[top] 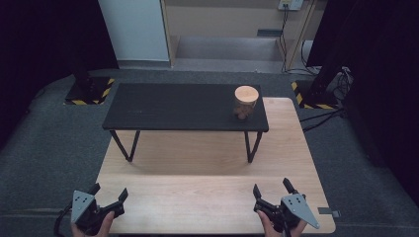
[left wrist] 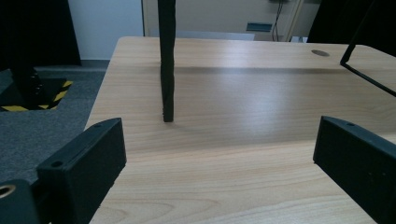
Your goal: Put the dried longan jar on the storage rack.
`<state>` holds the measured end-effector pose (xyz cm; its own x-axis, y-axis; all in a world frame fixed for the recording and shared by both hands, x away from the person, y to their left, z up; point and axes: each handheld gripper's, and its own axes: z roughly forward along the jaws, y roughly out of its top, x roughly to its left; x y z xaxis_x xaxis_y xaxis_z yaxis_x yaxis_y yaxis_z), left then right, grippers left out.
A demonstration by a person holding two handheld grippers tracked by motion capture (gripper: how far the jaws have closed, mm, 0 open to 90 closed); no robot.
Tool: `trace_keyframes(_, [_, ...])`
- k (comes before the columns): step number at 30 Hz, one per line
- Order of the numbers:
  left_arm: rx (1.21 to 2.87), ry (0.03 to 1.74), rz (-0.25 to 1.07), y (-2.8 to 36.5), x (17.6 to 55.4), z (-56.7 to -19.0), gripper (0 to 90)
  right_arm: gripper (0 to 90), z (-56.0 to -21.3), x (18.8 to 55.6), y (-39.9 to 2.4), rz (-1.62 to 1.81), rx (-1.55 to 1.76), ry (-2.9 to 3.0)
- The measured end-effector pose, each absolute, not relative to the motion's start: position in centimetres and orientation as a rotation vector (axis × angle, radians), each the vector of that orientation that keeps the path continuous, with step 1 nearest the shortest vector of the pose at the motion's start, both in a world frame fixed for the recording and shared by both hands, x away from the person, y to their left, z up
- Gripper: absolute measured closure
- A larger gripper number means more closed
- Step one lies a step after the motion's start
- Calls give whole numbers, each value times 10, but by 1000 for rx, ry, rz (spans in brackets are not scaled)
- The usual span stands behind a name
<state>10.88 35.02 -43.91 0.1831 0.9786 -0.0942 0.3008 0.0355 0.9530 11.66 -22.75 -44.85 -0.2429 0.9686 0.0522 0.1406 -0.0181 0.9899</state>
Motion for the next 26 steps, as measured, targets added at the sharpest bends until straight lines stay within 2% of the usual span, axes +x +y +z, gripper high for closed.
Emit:
trace_keyframes(17, [1449, 1330, 874, 350, 116, -438, 11, 20, -467, 114, -234, 1395, 1243, 1426])
trace_keyframes(26, [1438, 1322, 870, 351, 107, -438, 11, 15, -466, 109, -235, 1420, 1252, 1423])
